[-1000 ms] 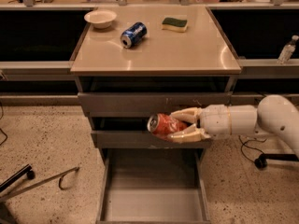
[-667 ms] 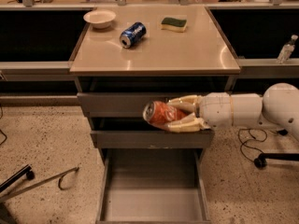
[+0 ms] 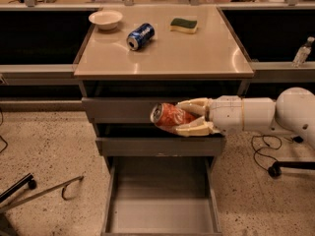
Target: Pick coke can from bottom drawer and place on counter
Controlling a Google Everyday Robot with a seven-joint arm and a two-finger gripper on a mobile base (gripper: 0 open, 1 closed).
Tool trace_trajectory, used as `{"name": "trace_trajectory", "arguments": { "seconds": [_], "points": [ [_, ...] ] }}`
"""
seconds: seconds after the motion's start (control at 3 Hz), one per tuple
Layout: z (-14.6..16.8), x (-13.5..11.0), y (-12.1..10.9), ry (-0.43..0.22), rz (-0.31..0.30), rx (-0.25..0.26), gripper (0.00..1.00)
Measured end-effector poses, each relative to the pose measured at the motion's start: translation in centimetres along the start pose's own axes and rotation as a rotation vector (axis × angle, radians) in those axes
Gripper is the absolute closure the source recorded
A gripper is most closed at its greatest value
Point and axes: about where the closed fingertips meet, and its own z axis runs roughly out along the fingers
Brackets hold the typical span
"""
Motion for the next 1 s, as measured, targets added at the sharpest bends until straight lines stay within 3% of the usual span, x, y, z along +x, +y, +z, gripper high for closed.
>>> {"name": "trace_trajectory", "arguments": {
  "seconds": [0.33, 1.0],
  "points": [
    [-1.2, -2.9, -2.7, 0.03, -0.049, 0.018, 1.0],
    [-5.6, -12.9, -13.5, 0.11, -0.209, 0.208, 1.0]
  ]
}}
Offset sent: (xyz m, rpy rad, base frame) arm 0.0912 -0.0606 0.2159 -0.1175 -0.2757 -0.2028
